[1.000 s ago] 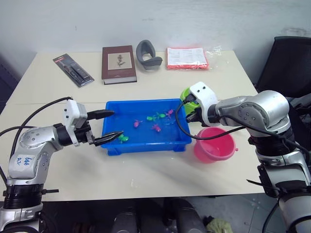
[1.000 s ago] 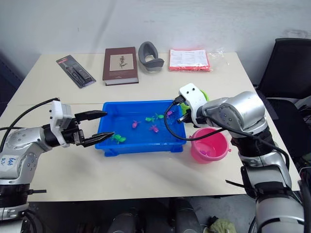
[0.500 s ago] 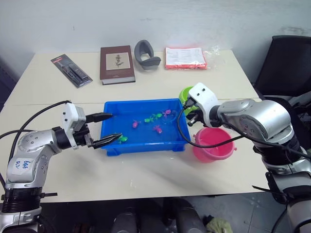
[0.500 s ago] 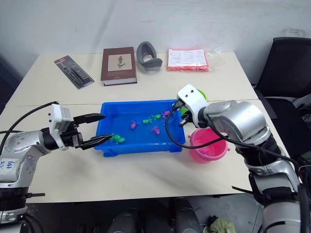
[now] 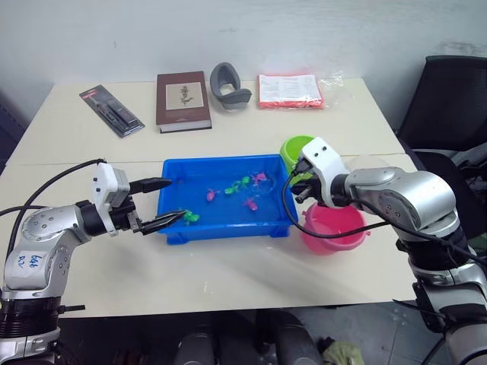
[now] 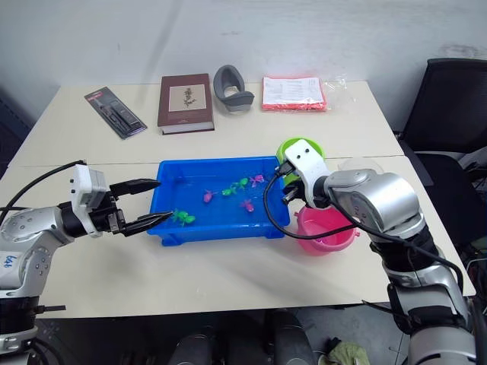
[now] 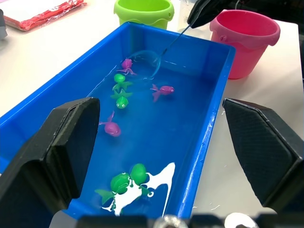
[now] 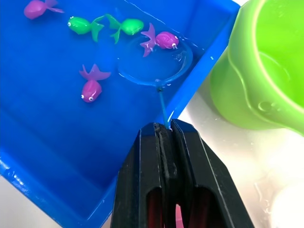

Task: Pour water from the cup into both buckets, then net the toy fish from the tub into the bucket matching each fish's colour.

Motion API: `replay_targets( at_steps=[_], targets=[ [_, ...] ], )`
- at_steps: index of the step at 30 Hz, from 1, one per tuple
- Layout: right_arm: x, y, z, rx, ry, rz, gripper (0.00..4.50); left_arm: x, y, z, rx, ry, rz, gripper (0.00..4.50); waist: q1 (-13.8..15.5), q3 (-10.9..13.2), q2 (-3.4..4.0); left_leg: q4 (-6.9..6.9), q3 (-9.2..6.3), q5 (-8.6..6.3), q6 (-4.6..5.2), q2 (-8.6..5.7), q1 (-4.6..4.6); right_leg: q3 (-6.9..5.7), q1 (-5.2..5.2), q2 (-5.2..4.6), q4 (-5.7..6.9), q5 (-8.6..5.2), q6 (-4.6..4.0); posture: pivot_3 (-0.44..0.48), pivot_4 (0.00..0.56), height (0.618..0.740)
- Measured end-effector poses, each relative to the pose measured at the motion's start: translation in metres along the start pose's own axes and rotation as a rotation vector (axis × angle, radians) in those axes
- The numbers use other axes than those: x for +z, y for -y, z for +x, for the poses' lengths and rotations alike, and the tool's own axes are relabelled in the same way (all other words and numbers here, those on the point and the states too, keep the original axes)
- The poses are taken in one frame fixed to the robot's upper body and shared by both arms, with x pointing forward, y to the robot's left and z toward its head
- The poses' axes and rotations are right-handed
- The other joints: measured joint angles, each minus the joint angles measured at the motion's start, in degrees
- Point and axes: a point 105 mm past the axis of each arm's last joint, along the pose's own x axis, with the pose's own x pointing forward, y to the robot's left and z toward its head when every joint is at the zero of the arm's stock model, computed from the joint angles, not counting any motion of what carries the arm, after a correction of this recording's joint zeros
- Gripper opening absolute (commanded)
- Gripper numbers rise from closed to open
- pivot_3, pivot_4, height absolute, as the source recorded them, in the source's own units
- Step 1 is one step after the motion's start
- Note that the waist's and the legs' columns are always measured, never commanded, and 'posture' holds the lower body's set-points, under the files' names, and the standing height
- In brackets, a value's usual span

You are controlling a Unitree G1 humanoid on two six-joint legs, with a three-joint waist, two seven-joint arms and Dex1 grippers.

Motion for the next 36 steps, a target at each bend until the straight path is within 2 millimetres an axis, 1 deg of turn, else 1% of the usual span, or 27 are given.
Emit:
replay_targets(
  at_steps=[5,9,11,15,16,19,20,24,25,28,31,32,34,36],
  targets=[
    [-0.006,0.000,-0.011,0.046,0.024,0.032,0.00,0.001,0.000,0.000,-0.001,0.000,0.003,4.44,0.1,0.0,0.00,0.00,0.00,-0.05,0.07,-0.01,-0.02,0.00,0.00,-0.01,-0.03,0.00,0.00,0.000,0.150,0.740],
    [-0.005,0.002,-0.020,0.055,0.064,0.047,0.00,0.001,0.001,-0.001,-0.006,0.000,0.005,4.44,0.0,0.0,0.00,0.00,0.01,-0.08,0.04,0.00,0.00,0.01,0.00,0.01,-0.03,0.00,0.01,0.000,0.150,0.740],
    [-0.009,0.003,-0.023,0.060,0.085,0.065,0.00,0.001,0.000,-0.001,-0.007,0.000,0.004,4.44,0.0,0.0,0.00,-0.01,0.02,-0.09,0.02,0.02,0.00,0.01,0.00,0.05,-0.04,0.00,0.00,0.000,0.150,0.740],
    [-0.010,-0.001,-0.033,0.122,0.191,0.072,0.00,0.001,0.000,-0.001,-0.008,0.001,0.004,4.44,0.0,0.0,0.00,-0.02,0.02,-0.09,0.03,0.01,0.00,0.02,0.00,0.07,-0.05,0.00,0.01,0.000,0.150,0.740],
    [-0.009,-0.004,-0.040,0.147,0.228,0.032,0.00,0.001,0.001,-0.001,-0.014,0.001,0.004,4.44,0.0,0.0,0.00,-0.02,0.03,-0.10,0.03,0.01,0.01,0.02,0.00,0.08,-0.05,0.00,0.01,0.000,0.150,0.740],
    [-0.011,-0.003,-0.052,0.142,0.272,-0.017,0.00,0.001,0.002,0.001,-0.032,0.003,0.002,4.44,0.1,0.0,0.00,-0.02,0.03,-0.11,0.03,0.01,0.02,0.03,0.01,0.10,-0.07,0.00,0.01,0.000,0.150,0.740],
    [-0.013,-0.002,-0.056,0.136,0.296,-0.019,0.00,0.003,0.003,0.001,-0.041,0.009,-0.003,4.44,0.1,0.0,-0.01,-0.02,0.04,-0.11,0.02,0.01,0.02,0.03,0.01,0.11,-0.08,0.01,0.01,0.000,0.150,0.740],
    [-0.019,0.003,-0.074,0.108,0.367,0.003,0.00,0.021,0.001,0.011,-0.091,0.052,0.020,4.44,0.4,0.0,-0.01,-0.02,0.06,-0.11,0.01,-0.02,0.06,0.08,0.04,0.12,-0.06,0.03,0.06,0.000,0.150,0.740],
    [-0.021,0.004,-0.081,0.106,0.394,0.009,0.00,0.025,0.002,0.014,-0.112,0.057,0.025,4.44,0.4,0.0,-0.01,-0.02,0.07,-0.11,0.01,-0.02,0.07,0.10,0.04,0.13,-0.06,0.03,0.06,0.000,0.150,0.740],
    [-0.029,-0.001,-0.101,0.132,0.489,0.014,0.00,0.028,0.005,0.023,-0.167,0.059,0.023,4.44,1.0,0.0,-0.01,-0.04,0.09,-0.12,-0.01,0.00,0.07,0.11,0.04,0.22,-0.10,0.03,0.06,0.000,0.150,0.740],
    [-0.035,-0.004,-0.114,0.137,0.559,0.010,0.00,0.031,0.005,0.030,-0.202,0.070,0.024,4.44,1.1,0.0,-0.01,-0.04,0.17,-0.13,0.00,-0.02,0.16,0.22,0.08,0.26,-0.08,0.05,0.09,0.000,0.150,0.740],
    [-0.041,-0.004,-0.124,0.110,0.590,0.009,0.00,0.033,0.005,0.037,-0.222,0.084,0.021,4.44,1.4,0.0,0.00,-0.05,0.20,-0.13,0.01,-0.06,0.21,0.25,0.11,0.27,-0.07,0.05,0.10,0.000,0.150,0.740],
    [-0.050,-0.004,-0.135,0.073,0.606,0.003,0.00,0.030,0.004,0.042,-0.241,0.085,0.008,4.44,1.5,0.0,0.00,-0.05,0.21,-0.14,0.00,-0.05,0.25,0.27,0.14,0.28,-0.07,0.05,0.10,0.000,0.150,0.740],
    [-0.064,-0.002,-0.145,0.030,0.594,-0.006,0.00,0.027,0.006,0.048,-0.263,0.094,-0.007,4.44,1.6,0.0,-0.01,-0.04,0.20,-0.15,0.02,-0.06,0.26,0.28,0.18,0.29,-0.08,0.05,0.11,0.000,0.150,0.740]
  ],
)
